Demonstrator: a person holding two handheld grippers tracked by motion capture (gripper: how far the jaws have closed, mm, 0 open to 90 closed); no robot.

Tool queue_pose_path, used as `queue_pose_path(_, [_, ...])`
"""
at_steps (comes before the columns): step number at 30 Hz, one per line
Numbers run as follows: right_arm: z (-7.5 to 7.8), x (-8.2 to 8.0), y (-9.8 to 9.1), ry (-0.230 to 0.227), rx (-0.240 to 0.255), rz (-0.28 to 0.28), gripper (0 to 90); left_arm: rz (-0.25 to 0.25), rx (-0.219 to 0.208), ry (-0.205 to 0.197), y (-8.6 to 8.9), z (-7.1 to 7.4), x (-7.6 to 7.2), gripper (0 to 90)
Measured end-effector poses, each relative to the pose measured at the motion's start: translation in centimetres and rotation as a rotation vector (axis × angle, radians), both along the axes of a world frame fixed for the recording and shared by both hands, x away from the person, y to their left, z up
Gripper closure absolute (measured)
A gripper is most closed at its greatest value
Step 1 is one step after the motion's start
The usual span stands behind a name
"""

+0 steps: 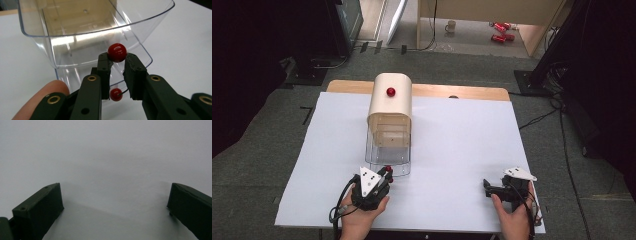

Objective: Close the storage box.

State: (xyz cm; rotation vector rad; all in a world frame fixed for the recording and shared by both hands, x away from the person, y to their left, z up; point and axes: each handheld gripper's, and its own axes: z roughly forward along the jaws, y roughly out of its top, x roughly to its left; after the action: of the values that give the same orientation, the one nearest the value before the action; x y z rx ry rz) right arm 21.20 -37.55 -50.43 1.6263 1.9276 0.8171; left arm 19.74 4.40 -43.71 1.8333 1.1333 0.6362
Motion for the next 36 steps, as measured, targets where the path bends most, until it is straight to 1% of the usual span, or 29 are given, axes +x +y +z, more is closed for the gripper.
queue_pose_path(3, [0.0,0.0,0.0,0.000,0.000,0.000,0.0,-0.003,-0.012,-0.008,0.3,0.9,0.2,76.5])
queue_pose_path(5, [0.0,0.0,0.0,0.000,-0.001,0.000,0.0,-0.005,-0.017,-0.005,0.5,1.5,0.4,76.5])
queue_pose_path(7, [0.0,0.0,0.0,0.000,-0.001,0.000,0.0,-0.017,-0.020,0.011,0.7,1.9,0.9,76.6])
queue_pose_path(10, [0.0,0.0,0.0,0.000,-0.001,0.000,0.0,-0.024,-0.038,0.020,0.9,2.6,1.6,76.7])
queue_pose_path(13, [0.0,0.0,0.0,0.000,-0.001,0.000,0.0,-0.019,-0.027,0.012,0.7,3.2,2.2,76.9])
queue_pose_path(19, [0.0,0.0,0.0,-0.001,-0.001,0.000,0.0,-0.014,-0.025,0.029,0.3,3.2,4.2,77.0])
queue_pose_path(26, [0.0,0.0,0.0,-0.001,0.000,0.000,0.0,0.001,-0.029,0.035,0.0,3.3,6.6,77.0])
queue_pose_path(33, [0.0,0.0,0.0,-0.001,-0.001,0.000,0.0,0.017,-0.042,0.041,-0.3,3.2,8.4,77.2])
queue_pose_path(36, [0.0,0.0,0.0,-0.001,-0.001,0.001,0.0,0.021,-0.037,0.041,-0.5,3.2,8.9,77.4])
